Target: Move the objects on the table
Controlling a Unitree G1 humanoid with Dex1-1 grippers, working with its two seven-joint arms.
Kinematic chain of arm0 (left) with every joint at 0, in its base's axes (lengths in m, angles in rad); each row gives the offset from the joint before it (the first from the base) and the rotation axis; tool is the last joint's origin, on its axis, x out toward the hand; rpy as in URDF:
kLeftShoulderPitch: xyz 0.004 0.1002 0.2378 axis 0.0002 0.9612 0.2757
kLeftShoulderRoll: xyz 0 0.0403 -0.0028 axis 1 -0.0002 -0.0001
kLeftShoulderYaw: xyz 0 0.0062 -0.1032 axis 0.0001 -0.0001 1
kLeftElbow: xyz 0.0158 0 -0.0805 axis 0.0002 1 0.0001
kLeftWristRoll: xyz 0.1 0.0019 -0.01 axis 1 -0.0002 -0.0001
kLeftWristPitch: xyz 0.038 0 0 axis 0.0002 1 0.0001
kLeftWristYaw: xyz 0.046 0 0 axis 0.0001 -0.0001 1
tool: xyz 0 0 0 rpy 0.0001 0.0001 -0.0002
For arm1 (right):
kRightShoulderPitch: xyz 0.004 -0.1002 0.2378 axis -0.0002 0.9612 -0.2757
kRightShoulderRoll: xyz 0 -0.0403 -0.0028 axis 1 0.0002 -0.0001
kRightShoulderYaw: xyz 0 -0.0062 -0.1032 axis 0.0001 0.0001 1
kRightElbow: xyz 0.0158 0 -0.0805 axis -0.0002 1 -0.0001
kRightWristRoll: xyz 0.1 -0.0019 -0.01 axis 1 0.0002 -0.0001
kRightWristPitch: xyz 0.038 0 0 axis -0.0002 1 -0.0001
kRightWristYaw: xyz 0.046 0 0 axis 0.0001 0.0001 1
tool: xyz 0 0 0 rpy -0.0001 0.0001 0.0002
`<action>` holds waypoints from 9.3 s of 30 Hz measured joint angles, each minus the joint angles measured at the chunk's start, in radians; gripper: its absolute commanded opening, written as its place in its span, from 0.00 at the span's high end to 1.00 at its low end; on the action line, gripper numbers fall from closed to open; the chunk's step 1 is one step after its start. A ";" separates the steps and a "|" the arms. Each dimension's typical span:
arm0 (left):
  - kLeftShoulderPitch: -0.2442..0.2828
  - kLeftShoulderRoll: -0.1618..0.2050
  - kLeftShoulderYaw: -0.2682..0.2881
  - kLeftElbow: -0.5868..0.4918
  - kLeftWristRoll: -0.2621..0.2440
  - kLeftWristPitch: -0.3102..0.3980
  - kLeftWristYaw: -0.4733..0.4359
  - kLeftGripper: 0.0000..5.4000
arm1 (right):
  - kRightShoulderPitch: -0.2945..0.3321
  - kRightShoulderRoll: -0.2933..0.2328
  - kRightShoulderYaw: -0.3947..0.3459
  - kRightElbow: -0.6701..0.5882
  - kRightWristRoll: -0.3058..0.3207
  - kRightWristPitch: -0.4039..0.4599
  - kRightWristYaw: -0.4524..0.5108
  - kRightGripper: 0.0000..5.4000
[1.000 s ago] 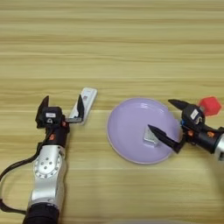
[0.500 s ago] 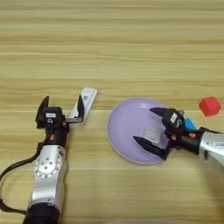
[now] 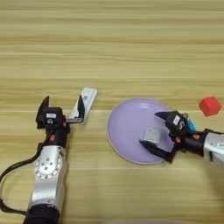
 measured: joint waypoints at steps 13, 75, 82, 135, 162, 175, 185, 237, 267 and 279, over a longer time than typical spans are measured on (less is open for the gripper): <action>0.009 0.000 0.000 -0.011 0.000 0.008 0.007 0.00 | 0.006 0.003 0.043 0.033 -0.014 0.000 0.001 0.00; 0.023 -0.002 -0.002 -0.030 0.000 0.012 0.009 0.00 | -0.005 0.034 0.030 0.110 -0.052 -0.045 -0.004 0.43; 0.024 -0.002 -0.003 -0.030 0.000 0.011 0.009 0.00 | 0.008 0.056 -0.027 0.058 -0.020 -0.044 -0.030 0.43; 0.006 -0.010 -0.001 -0.012 0.000 0.012 0.007 0.00 | 0.158 0.046 -0.460 0.256 0.041 -0.123 -0.223 0.43; 0.006 -0.010 -0.001 -0.010 0.000 0.012 0.005 0.00 | 0.143 0.062 -0.482 0.265 0.037 -0.212 -0.284 0.00; 0.006 -0.009 -0.001 -0.009 0.000 0.012 0.004 0.00 | 0.060 0.095 -0.496 0.315 0.043 -0.272 -0.328 0.00; 0.006 -0.009 -0.001 -0.008 0.000 0.012 0.003 0.00 | 0.019 0.119 -0.489 0.376 0.037 -0.308 -0.331 0.00; 0.004 -0.009 -0.001 0.003 0.000 0.011 0.003 0.00 | -0.128 0.121 -0.444 0.526 0.070 -0.195 -0.282 0.33; 0.004 -0.010 -0.002 0.003 0.000 0.011 0.003 0.00 | -0.084 0.123 -0.445 0.437 0.078 -0.135 -0.302 0.59; 0.004 -0.010 -0.002 0.003 0.000 0.011 0.003 0.00 | -0.030 0.130 -0.426 0.257 0.081 -0.131 -0.302 0.59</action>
